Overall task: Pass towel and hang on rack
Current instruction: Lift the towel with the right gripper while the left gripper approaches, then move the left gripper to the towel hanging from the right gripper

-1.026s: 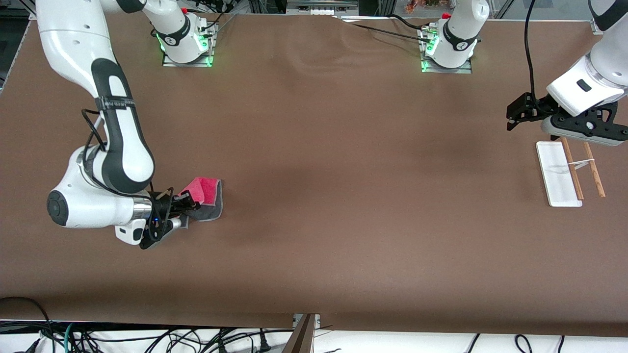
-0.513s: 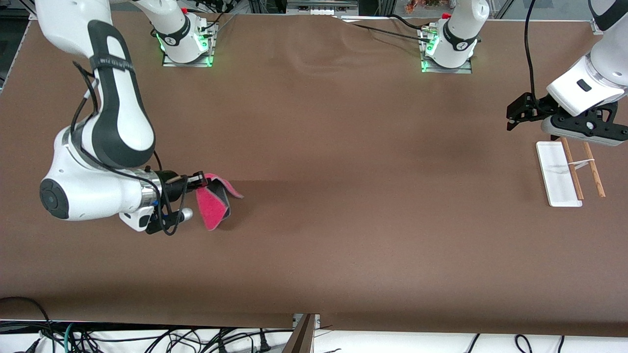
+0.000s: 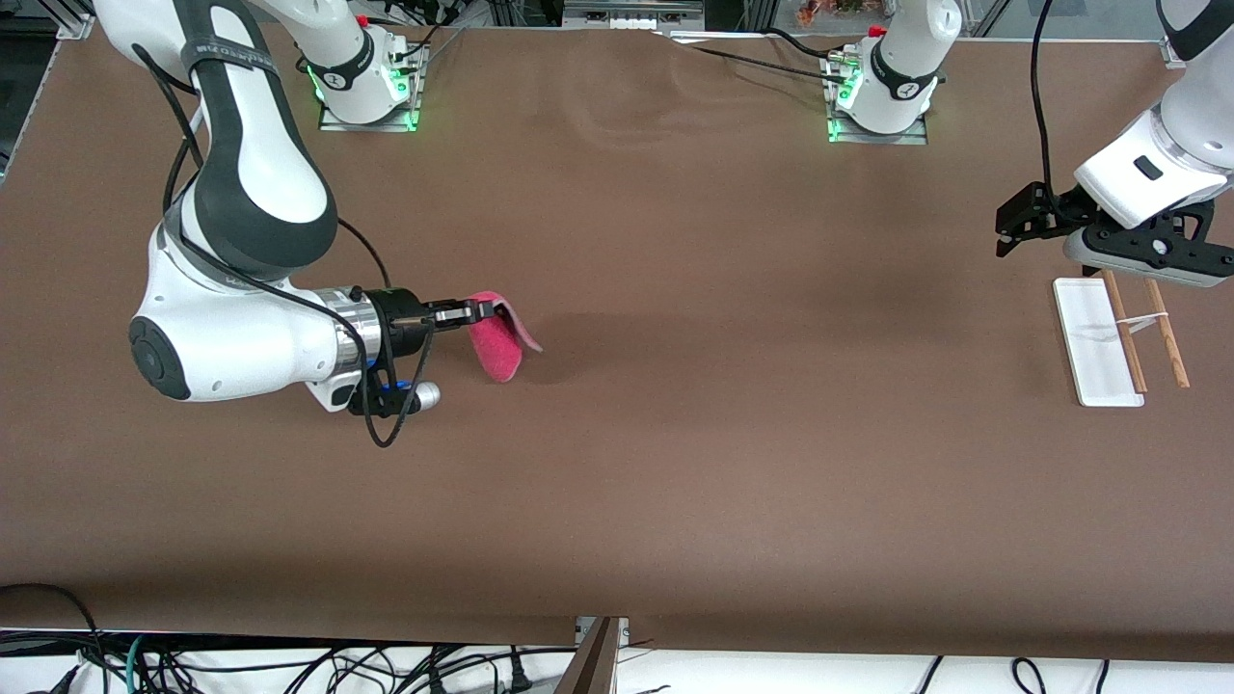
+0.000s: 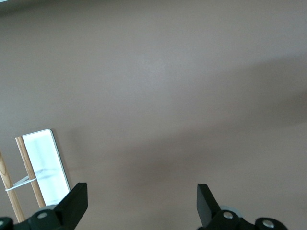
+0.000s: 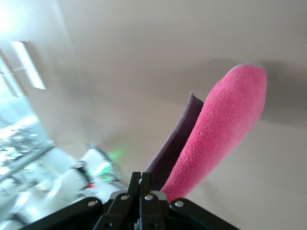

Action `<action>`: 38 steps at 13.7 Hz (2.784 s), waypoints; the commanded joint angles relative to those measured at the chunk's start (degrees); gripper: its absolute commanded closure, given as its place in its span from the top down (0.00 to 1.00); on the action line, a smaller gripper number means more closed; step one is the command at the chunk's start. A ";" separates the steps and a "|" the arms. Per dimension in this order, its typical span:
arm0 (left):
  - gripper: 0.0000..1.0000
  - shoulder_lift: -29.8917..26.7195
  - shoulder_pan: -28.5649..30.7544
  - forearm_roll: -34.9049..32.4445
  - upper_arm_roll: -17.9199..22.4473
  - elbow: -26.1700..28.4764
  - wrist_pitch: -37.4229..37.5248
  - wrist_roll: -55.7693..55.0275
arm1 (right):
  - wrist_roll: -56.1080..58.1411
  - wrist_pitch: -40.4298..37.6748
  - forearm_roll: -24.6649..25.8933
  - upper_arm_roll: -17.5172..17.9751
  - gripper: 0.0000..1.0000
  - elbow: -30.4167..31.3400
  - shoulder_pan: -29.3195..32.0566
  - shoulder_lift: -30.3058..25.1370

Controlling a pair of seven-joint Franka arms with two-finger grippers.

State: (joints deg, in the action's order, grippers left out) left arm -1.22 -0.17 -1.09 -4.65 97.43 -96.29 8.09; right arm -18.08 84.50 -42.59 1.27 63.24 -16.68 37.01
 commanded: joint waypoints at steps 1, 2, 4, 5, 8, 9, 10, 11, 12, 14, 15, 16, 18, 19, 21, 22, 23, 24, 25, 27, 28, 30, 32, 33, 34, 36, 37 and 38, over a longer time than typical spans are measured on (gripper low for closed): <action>1.00 2.01 0.34 1.44 0.25 -1.01 3.64 0.96 | -9.49 0.48 -2.85 4.33 0.00 -1.96 0.51 -0.45; 1.00 2.80 0.34 1.44 0.25 -1.01 4.52 0.96 | -13.26 1.97 -3.11 6.53 0.00 -2.85 0.51 -0.45; 1.00 4.55 0.08 1.70 -0.01 -0.92 5.67 0.96 | -20.82 7.14 -3.29 11.45 0.00 -3.03 0.51 -0.45; 1.00 5.35 -0.10 4.23 -0.01 -1.01 5.68 1.22 | -23.73 10.22 -3.55 13.82 0.00 -3.03 0.51 -0.36; 1.00 7.37 -0.27 13.47 -0.01 -1.19 5.59 6.11 | -32.87 21.02 -5.92 19.10 0.00 -3.03 0.25 -0.36; 1.00 7.64 -0.36 14.35 -0.01 -1.19 5.50 10.75 | -35.77 24.01 -5.92 20.51 0.00 -3.03 -0.10 -0.18; 1.00 7.73 -0.62 17.32 -0.01 -1.10 5.59 15.50 | -38.58 26.74 -5.92 21.39 0.00 -2.94 -0.54 -0.10; 1.00 8.08 -0.54 21.70 -0.01 -0.66 6.11 19.72 | -41.40 29.64 -5.92 22.10 0.00 -3.03 -1.41 0.08; 1.00 8.60 -0.54 24.61 -0.01 -0.66 7.25 24.29 | -44.12 32.72 -5.92 22.37 0.00 -2.94 -2.38 0.08; 1.00 10.70 -0.10 28.75 -0.01 -0.92 7.61 34.39 | -48.08 37.99 -5.92 22.37 0.00 -3.03 -4.93 0.08; 1.00 12.20 0.25 31.38 -0.01 -0.84 7.70 39.75 | -49.67 40.46 -5.84 22.28 0.00 -2.94 -6.16 0.08; 1.00 13.52 0.25 34.28 -0.01 -0.75 7.78 44.68 | -50.47 42.57 -5.84 22.28 0.00 -3.03 -7.13 0.17; 1.00 16.33 0.25 39.56 -0.01 -0.84 7.52 54.17 | -51.35 45.22 -5.57 22.19 0.00 -2.94 -8.45 0.34; 1.00 17.91 0.43 42.72 -0.01 -0.84 7.43 60.14 | -51.44 45.75 -5.48 22.11 0.00 -2.94 -8.98 0.35; 1.00 20.55 1.39 47.65 -0.01 -0.75 7.43 70.96 | -51.44 45.75 -5.40 22.11 0.00 -2.94 -8.98 0.43; 1.00 21.69 1.57 49.59 -0.01 -0.92 7.35 75.62 | -51.44 45.75 -5.40 22.11 0.00 -2.94 -8.98 0.43; 1.00 22.92 1.66 52.22 0.08 -0.92 7.26 80.62 | -51.44 45.75 -5.40 22.11 0.00 -2.94 -8.98 0.43; 1.00 24.24 1.66 55.03 0.08 -0.84 7.26 85.03 | -51.44 45.75 -5.40 22.11 0.00 -2.94 -9.07 0.43; 1.00 25.21 1.66 57.66 0.08 -0.75 7.26 88.20 | -51.44 45.75 -5.40 22.11 0.00 -2.94 -9.07 0.43; 1.00 26.62 1.66 63.11 0.08 -0.49 7.00 91.74 | -51.44 45.75 -5.31 22.11 0.00 -2.94 -9.07 0.43; 0.99 27.67 1.66 67.06 0.08 -0.75 6.99 92.53 | -51.44 45.75 -5.31 22.02 0.00 -2.94 -9.07 0.43; 1.00 28.47 1.31 70.69 0.17 -1.10 5.77 93.41 | -51.44 45.75 -5.31 22.02 0.00 -2.94 -9.07 0.43; 0.99 28.73 0.87 71.05 0.08 -1.10 3.14 94.12 | -51.44 45.84 -5.22 22.02 0.00 -2.94 -9.07 0.43; 0.99 29.26 0.70 71.49 0.08 -1.19 2.78 94.12 | -51.44 45.84 -5.22 22.02 0.00 -2.94 -9.07 0.61; 0.99 29.78 0.52 72.36 0.08 -1.19 2.69 94.12 | -51.44 45.84 -5.22 22.02 0.00 -2.94 -9.07 0.70; 0.96 30.84 -0.09 74.99 -0.01 -1.62 2.69 94.12 | -51.36 45.84 -5.22 22.02 0.00 -2.94 -9.07 0.78; 0.95 30.84 -0.88 75.79 -0.10 -1.71 2.86 94.12 | -51.36 45.84 -5.22 22.02 0.00 -2.94 -9.07 0.70; 0.93 31.02 -1.93 75.88 -0.10 -1.72 2.86 94.12 | -51.36 45.93 -5.22 22.02 0.00 -2.94 -9.07 0.70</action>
State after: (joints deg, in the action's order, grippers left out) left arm 28.56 -0.15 72.97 -4.79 97.21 -93.13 100.69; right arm -69.00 129.86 -47.46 23.17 60.65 -25.61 37.76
